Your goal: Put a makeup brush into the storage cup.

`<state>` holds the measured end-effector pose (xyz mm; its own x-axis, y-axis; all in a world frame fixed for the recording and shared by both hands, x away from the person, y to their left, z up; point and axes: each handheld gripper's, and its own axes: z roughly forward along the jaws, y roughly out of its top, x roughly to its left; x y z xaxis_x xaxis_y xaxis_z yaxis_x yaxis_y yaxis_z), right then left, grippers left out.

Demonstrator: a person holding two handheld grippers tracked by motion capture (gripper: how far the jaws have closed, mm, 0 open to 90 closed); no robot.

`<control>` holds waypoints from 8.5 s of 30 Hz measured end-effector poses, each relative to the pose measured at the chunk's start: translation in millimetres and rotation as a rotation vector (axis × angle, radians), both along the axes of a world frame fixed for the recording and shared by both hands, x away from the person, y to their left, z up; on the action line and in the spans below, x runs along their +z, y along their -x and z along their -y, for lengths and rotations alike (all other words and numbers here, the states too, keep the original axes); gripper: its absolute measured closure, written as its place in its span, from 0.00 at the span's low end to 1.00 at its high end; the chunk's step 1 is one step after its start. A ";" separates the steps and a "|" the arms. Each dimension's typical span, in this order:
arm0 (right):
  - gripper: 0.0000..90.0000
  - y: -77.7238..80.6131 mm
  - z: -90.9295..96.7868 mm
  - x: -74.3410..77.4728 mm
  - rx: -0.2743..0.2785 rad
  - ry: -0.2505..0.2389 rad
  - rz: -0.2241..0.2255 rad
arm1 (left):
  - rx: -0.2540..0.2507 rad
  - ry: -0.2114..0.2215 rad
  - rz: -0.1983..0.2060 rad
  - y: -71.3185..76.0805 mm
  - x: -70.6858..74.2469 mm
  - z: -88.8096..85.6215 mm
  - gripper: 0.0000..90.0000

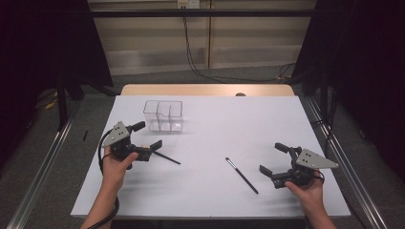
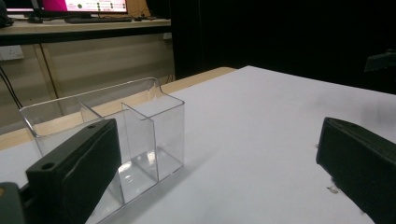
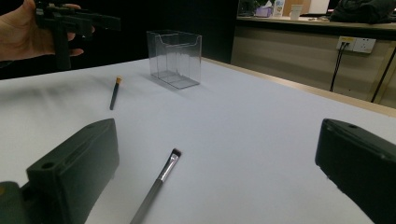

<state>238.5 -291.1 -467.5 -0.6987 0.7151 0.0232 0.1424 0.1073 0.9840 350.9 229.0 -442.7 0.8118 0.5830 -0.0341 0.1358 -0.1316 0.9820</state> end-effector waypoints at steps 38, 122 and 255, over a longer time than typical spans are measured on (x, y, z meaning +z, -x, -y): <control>0.00 3.2 11.1 0.7 -0.009 0.005 -0.007 | -0.134 -0.430 -0.255 -42.0 -7.8 31.3 0.00; 0.00 4.4 16.8 -0.4 -0.013 0.037 -0.021 | -0.383 -1.065 -0.554 -58.7 -3.0 66.9 0.89; 0.02 -50.3 -63.4 52.2 0.266 0.454 -0.377 | -0.687 -0.856 -0.442 5.5 53.7 203.2 0.93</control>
